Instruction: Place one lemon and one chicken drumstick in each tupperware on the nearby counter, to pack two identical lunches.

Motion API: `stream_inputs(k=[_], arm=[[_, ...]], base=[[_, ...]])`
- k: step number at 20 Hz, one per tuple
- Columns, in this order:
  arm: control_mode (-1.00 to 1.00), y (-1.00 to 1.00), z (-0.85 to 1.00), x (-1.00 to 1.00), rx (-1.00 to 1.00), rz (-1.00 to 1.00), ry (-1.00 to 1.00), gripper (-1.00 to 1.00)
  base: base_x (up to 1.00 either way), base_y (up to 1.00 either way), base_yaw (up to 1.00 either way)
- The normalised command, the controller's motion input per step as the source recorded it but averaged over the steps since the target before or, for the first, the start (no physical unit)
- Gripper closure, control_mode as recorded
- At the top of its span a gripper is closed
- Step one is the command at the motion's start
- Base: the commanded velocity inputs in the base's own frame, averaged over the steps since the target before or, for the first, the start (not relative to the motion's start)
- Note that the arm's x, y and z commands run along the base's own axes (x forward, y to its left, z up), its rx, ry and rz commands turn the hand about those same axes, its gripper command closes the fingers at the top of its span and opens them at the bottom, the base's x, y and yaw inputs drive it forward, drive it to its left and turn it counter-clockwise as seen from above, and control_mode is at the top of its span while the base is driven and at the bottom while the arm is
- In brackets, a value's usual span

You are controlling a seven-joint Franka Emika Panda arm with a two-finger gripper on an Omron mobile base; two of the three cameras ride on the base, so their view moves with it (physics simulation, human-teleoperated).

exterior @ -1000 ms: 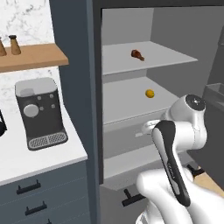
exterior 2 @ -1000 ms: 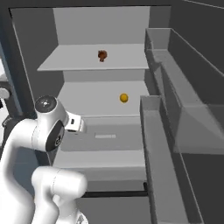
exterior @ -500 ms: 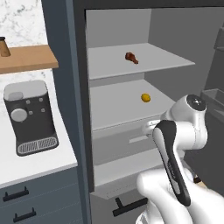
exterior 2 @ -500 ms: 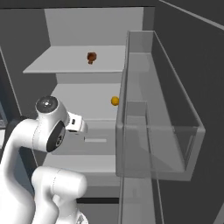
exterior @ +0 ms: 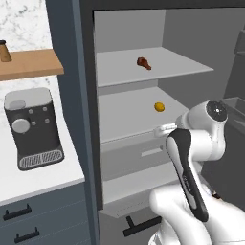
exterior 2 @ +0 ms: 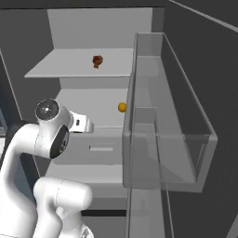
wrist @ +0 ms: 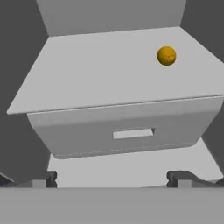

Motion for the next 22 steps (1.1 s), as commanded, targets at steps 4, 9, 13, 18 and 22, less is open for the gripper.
stream_inputs(k=[4,9,13,18,22], arm=[[-1.0,0.0,0.99,0.24,0.01,0.0,-0.25,-1.0],[-1.0,0.0,0.93,0.37,0.0,0.0,-0.04,-1.0],[-1.0,0.0,0.91,0.26,-0.02,0.0,0.01,-1.0],[-1.0,0.0,0.49,0.11,-0.01,0.0,0.01,-1.0],[-1.0,0.0,0.1,0.15,0.0,0.0,0.03,-1.0]], base=[[0.0,0.0,0.0],[0.0,0.0,0.0],[0.0,0.0,0.0],[0.0,0.0,0.0],[0.0,0.0,0.0]])
